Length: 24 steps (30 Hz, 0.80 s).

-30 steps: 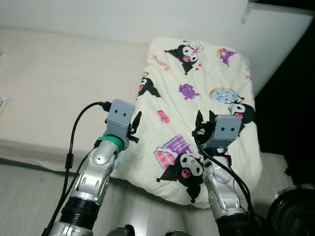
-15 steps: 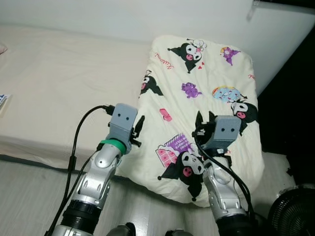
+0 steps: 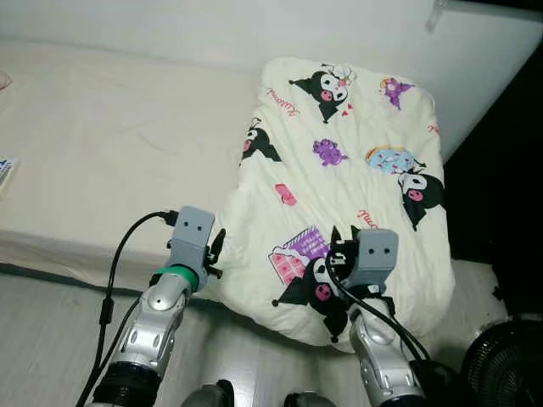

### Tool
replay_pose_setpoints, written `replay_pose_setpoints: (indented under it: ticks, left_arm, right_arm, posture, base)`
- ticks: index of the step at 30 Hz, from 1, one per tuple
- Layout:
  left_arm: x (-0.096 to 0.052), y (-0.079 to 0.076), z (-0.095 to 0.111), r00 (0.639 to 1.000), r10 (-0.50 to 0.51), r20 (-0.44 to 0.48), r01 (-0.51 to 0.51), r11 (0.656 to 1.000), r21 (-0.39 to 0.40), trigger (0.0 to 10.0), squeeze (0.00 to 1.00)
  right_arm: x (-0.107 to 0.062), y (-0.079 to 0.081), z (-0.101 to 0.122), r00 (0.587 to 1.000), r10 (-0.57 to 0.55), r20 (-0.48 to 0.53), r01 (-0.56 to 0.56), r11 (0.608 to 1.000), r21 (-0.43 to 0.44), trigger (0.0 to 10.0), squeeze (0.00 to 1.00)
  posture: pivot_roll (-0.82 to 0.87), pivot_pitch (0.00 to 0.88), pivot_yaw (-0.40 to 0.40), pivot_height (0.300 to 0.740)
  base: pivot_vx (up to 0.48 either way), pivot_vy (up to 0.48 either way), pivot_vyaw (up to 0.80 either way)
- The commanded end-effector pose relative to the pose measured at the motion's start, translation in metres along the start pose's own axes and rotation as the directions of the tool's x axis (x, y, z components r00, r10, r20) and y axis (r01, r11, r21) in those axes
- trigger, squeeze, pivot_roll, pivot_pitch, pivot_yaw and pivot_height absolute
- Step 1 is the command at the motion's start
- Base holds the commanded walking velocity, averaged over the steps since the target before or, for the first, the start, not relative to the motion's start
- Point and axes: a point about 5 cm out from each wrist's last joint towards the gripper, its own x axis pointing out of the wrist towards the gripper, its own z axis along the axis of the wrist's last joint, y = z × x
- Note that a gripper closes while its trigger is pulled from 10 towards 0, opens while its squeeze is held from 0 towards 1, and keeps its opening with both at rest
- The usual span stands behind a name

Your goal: Clean up the room

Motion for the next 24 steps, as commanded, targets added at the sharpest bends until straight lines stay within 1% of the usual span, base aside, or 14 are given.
replay_pose_setpoints:
  ticks: [1,24]
  left_arm:
    - [0.0006,-0.0022,-0.0018,1.000,-0.006,-0.002,0.006,1.000,0.012,10.0,0.00]
    - [0.0012,-0.0041,-0.0042,1.000,-0.009,0.005,0.008,1.000,0.017,10.0,0.00]
  right_arm:
    - [0.0019,-0.0025,-0.0025,1.000,-0.007,-0.023,0.007,1.000,0.004,10.0,0.00]
    - [0.0011,0.0004,-0.0028,1.000,0.012,-0.024,-0.012,1.000,0.006,10.0,0.00]
  posture:
    - [-0.06,0.131,0.058,0.739]
    - [-0.06,0.130,0.055,0.739]
  base:
    - [0.000,0.000,0.00]
    - [0.000,0.000,0.00]
